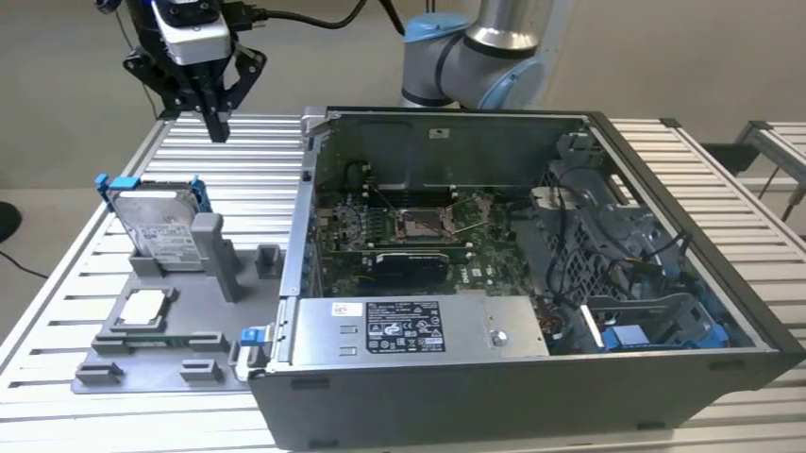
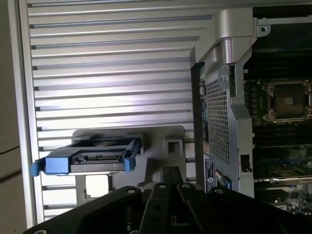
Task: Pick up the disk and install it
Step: 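Reach for the disk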
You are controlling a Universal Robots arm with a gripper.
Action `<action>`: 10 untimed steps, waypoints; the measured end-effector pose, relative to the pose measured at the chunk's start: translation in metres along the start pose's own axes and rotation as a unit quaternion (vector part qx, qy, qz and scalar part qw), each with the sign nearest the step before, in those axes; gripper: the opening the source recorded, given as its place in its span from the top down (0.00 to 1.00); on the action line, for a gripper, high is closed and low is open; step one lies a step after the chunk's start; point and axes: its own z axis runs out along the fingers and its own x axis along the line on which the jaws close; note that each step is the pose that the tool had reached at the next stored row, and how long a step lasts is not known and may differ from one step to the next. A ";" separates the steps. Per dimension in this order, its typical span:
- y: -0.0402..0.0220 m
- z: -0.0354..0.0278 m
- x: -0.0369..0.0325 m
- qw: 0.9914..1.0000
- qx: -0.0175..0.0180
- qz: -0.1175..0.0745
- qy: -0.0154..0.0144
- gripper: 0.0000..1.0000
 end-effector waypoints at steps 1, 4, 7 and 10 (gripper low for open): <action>-0.0001 -0.0001 0.0016 1.000 0.000 0.000 0.000 1.00; -0.0006 -0.0003 0.0088 1.000 0.000 0.000 0.000 1.00; -0.0011 -0.0004 0.0171 1.000 0.000 0.000 0.000 1.00; -0.0015 -0.0006 0.0271 1.000 0.000 0.000 0.000 1.00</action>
